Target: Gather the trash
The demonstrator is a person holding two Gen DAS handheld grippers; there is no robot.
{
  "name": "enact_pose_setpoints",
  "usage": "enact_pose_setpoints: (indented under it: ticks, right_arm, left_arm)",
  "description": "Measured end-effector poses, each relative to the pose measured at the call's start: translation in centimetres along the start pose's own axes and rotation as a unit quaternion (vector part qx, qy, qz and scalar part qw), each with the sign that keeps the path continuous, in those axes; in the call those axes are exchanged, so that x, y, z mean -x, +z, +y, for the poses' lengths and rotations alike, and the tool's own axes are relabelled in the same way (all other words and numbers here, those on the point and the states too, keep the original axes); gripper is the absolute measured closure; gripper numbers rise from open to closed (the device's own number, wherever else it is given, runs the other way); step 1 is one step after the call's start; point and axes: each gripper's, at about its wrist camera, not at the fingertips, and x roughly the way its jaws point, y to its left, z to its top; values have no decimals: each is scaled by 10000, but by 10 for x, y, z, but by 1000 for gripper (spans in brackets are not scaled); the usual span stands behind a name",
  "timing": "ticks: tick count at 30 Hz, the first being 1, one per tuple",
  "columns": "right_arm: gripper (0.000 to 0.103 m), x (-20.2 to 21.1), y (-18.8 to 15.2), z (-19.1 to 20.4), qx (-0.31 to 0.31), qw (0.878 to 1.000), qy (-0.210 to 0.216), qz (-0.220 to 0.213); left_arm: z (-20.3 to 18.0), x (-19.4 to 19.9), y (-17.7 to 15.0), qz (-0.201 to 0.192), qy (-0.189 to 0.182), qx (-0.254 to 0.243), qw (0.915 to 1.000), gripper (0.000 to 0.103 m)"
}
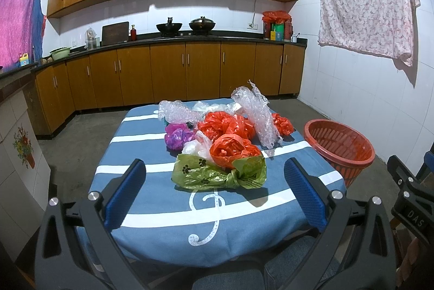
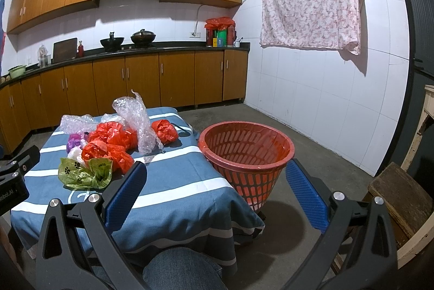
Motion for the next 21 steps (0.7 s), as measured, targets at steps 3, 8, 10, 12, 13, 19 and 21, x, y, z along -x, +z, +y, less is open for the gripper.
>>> enact_pose_setpoints:
  ticks: [3,8,10,12,13,19,21]
  right_arm:
    - [2,-1,0,0,1,10000,0,3]
    - [2,-2,-1,1,-5,10000,2,10]
    - [2,-2,-1,1,-7,10000,4,13]
    - [2,-2,-1,1,-13,10000,5,18]
    - [2,-2,-1,1,-15,10000,28,30]
    - [2,1,0,0,-29,10000,64,45]
    - [2,-6,-2,0,-46,9999,117,69]
  left_arm:
    - [0,0,0,0,3,-4,10000,4]
    - [0,0,0,9,0,-2,10000,4]
    - [0,0,0,8,2,-2,10000,4]
    - [0,0,0,9,0,0,10000,4]
    - [0,0,0,11,0,0,10000,4]
    - [0,0,0,14,24,-6,10000,4]
    - [1,0,-1,17,72,-12,10000,4]
